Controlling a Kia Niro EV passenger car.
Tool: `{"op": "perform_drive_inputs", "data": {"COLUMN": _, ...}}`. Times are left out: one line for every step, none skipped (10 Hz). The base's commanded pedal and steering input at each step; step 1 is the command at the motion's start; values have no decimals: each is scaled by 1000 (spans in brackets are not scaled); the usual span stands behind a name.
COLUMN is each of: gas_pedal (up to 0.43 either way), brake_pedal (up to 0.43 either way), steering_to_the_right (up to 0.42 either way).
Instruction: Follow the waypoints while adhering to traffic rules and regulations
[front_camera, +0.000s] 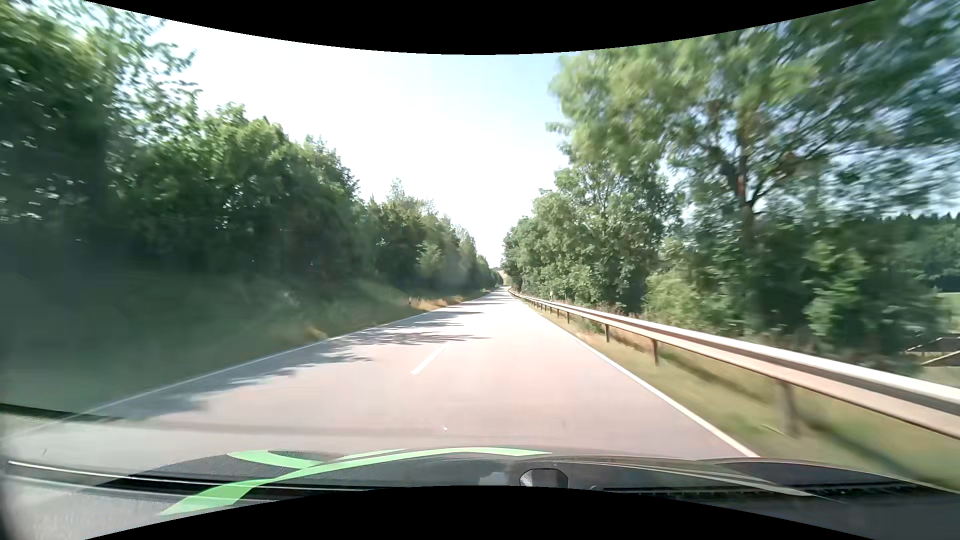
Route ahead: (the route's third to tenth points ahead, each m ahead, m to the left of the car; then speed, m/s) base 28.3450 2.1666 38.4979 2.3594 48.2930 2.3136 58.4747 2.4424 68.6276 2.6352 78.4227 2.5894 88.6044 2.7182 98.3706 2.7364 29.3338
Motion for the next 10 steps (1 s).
{"op": "perform_drive_inputs", "data": {"gas_pedal": 138, "brake_pedal": 0, "steering_to_the_right": -3}}
{"op": "perform_drive_inputs", "data": {"gas_pedal": 118, "brake_pedal": 0, "steering_to_the_right": -3}}
{"op": "perform_drive_inputs", "data": {"gas_pedal": 110, "brake_pedal": 0, "steering_to_the_right": -3}}
{"op": "perform_drive_inputs", "data": {"gas_pedal": 110, "brake_pedal": 0, "steering_to_the_right": -3}}
{"op": "perform_drive_inputs", "data": {"gas_pedal": 110, "brake_pedal": 0, "steering_to_the_right": -4}}
{"op": "perform_drive_inputs", "data": {"gas_pedal": 110, "brake_pedal": 0, "steering_to_the_right": -4}}
{"op": "perform_drive_inputs", "data": {"gas_pedal": 110, "brake_pedal": 0, "steering_to_the_right": -3}}
{"op": "perform_drive_inputs", "data": {"gas_pedal": 118, "brake_pedal": 0, "steering_to_the_right": -4}}
{"op": "perform_drive_inputs", "data": {"gas_pedal": 118, "brake_pedal": 0, "steering_to_the_right": -4}}
{"op": "perform_drive_inputs", "data": {"gas_pedal": 118, "brake_pedal": 0, "steering_to_the_right": -4}}
